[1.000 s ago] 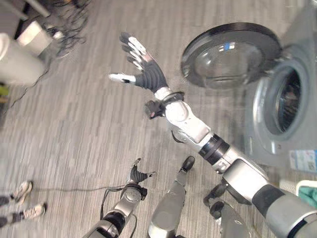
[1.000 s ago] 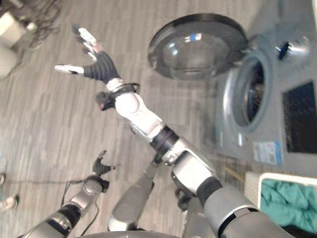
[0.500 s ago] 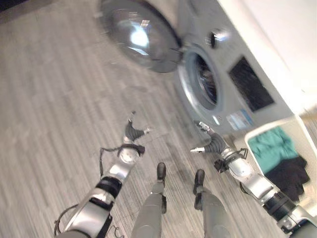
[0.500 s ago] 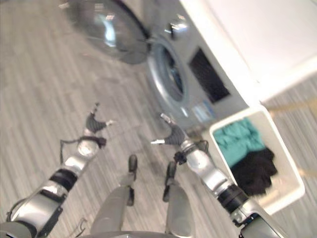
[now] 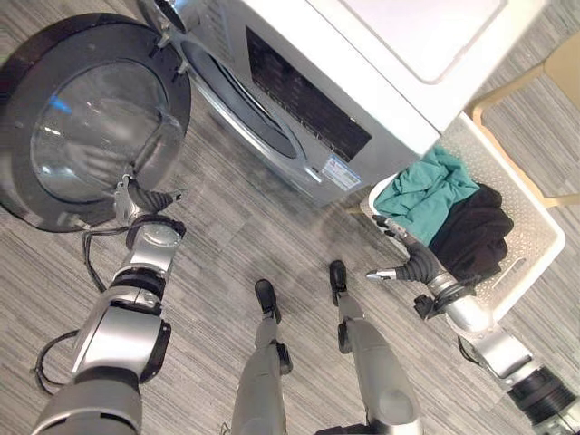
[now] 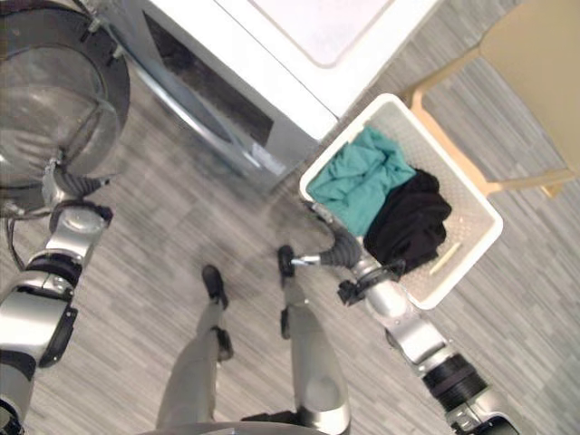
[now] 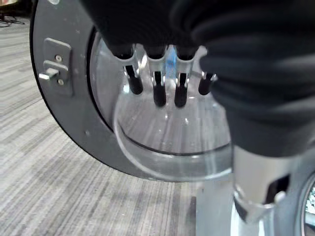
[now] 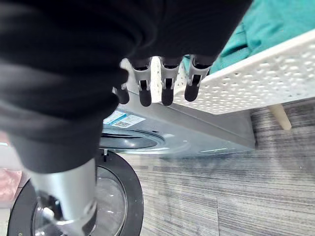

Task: Grab the laundry basket,head to the washer,open it,put in the laundry and shut it.

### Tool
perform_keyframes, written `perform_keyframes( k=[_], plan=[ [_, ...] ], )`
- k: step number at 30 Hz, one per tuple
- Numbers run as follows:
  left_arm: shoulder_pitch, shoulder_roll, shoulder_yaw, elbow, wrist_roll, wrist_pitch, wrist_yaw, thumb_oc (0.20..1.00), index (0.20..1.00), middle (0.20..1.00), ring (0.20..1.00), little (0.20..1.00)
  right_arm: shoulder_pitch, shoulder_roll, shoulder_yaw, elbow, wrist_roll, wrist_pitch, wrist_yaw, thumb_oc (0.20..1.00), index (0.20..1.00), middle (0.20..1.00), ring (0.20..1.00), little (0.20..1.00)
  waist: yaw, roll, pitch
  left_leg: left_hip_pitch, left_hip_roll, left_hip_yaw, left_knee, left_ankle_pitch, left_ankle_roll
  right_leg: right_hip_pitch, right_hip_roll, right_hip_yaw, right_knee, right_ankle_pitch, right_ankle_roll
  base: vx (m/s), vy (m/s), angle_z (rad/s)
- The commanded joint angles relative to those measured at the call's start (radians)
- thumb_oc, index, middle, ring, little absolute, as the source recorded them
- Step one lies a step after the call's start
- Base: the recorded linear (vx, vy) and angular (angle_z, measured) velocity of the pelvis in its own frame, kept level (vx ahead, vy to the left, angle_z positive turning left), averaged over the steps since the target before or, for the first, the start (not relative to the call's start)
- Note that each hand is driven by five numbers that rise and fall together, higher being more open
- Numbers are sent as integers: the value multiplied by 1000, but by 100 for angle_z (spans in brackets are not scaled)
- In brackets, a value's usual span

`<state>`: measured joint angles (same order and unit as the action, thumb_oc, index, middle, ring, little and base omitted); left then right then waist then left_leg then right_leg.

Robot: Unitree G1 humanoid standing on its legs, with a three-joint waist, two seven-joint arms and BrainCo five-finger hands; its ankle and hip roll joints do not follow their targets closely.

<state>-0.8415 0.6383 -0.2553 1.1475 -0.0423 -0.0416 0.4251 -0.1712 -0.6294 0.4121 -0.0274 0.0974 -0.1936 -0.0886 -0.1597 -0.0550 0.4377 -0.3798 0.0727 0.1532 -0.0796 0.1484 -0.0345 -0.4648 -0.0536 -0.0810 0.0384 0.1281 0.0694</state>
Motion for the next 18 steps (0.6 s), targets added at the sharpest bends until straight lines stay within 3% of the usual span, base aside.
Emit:
perform_keyframes(
  k=[1, 6, 12, 18],
  plan=[
    [24, 107, 52, 26, 39, 12, 36, 1000, 1000, 1000, 1000, 1000, 35, 44, -72, -25, 2, -61, -22, 1000, 1000, 1000, 1000, 1000, 39, -79, -10, 9, -93, -35, 108, -177, 35, 7, -39, -17, -34, 0, 91, 17, -9, 8],
    [117, 115, 150, 54, 11, 25, 61, 1000, 1000, 1000, 1000, 1000, 90, 59, -107, -30, 7, -66, -24, 1000, 1000, 1000, 1000, 1000, 49, -80, -19, 15, -97, -45, 117, -186, 35, 24, -45, -22, -38, -4, 91, 28, -2, 14],
    [189, 128, 179, 40, 27, 24, 61, 1000, 1000, 1000, 1000, 1000, 103, 65, -119, -30, 25, -69, -18, 1000, 1000, 1000, 1000, 1000, 61, -79, -27, 21, -99, -45, 135, -199, 36, 42, -49, -22, -38, -7, 90, 15, 3, 8],
    [244, 84, 183, 1, 24, 9, 62, 1000, 1000, 1000, 1000, 1000, 99, 82, -115, -19, 13, -65, -17, 1000, 1000, 1000, 1000, 1000, 73, -77, -48, 49, -97, -47, 146, -215, 35, 74, -52, -19, -30, -21, 85, 7, -1, 1]
  ],
)
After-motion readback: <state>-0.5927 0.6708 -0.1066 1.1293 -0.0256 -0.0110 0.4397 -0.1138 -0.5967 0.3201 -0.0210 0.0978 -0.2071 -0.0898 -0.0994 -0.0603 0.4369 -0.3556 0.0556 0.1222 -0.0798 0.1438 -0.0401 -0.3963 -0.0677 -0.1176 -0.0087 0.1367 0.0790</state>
